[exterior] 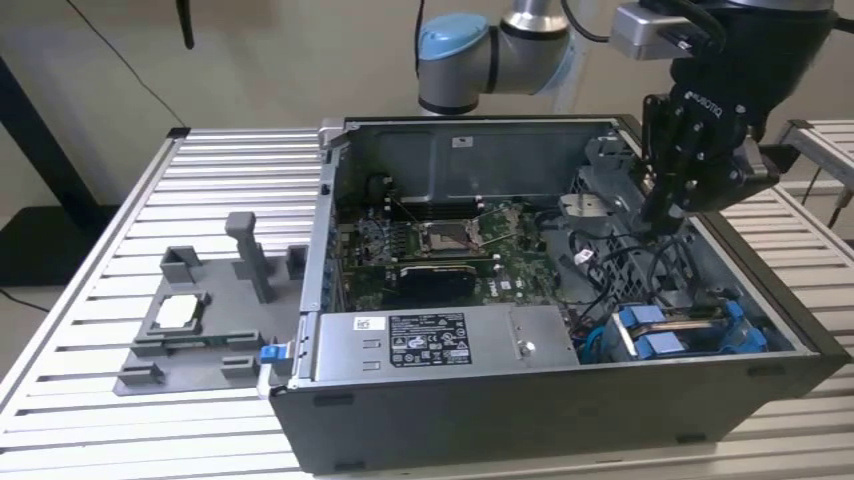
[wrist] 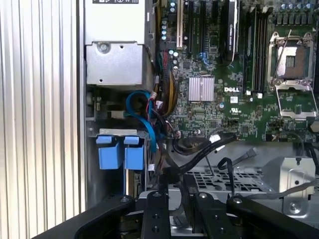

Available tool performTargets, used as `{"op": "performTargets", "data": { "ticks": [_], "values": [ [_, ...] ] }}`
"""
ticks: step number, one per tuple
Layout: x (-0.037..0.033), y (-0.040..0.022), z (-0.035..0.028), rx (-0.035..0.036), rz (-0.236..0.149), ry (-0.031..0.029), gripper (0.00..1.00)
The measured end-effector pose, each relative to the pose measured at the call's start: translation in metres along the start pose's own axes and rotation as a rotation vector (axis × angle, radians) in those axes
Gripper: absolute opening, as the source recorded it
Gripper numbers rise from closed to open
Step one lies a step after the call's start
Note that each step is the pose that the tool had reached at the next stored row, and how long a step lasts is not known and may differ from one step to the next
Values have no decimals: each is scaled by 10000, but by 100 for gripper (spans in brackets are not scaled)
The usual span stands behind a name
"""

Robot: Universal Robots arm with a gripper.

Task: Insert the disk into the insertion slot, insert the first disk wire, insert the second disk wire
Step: 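Insert the second disk wire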

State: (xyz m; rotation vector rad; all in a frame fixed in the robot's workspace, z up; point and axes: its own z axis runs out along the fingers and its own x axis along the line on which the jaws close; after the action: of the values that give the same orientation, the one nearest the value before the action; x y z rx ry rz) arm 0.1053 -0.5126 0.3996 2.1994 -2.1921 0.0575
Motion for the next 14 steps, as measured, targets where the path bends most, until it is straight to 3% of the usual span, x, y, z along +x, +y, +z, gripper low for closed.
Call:
{"op": "performTargets", "data": {
  "ticks": [1, 3, 6, 8, 10, 14],
  "values": [
    [-18, 14, -1, 12, -5, 74, 27],
    [-51, 36, -2, 31, -30, 168, 27],
    [-60, 58, -3, 52, -125, 413, 27],
    [-61, 74, 6, 108, -191, 467, 27],
    [-62, 112, 13, 258, -190, 507, 27],
    [-64, 212, 28, 736, -155, 596, 27]
  ]
}}
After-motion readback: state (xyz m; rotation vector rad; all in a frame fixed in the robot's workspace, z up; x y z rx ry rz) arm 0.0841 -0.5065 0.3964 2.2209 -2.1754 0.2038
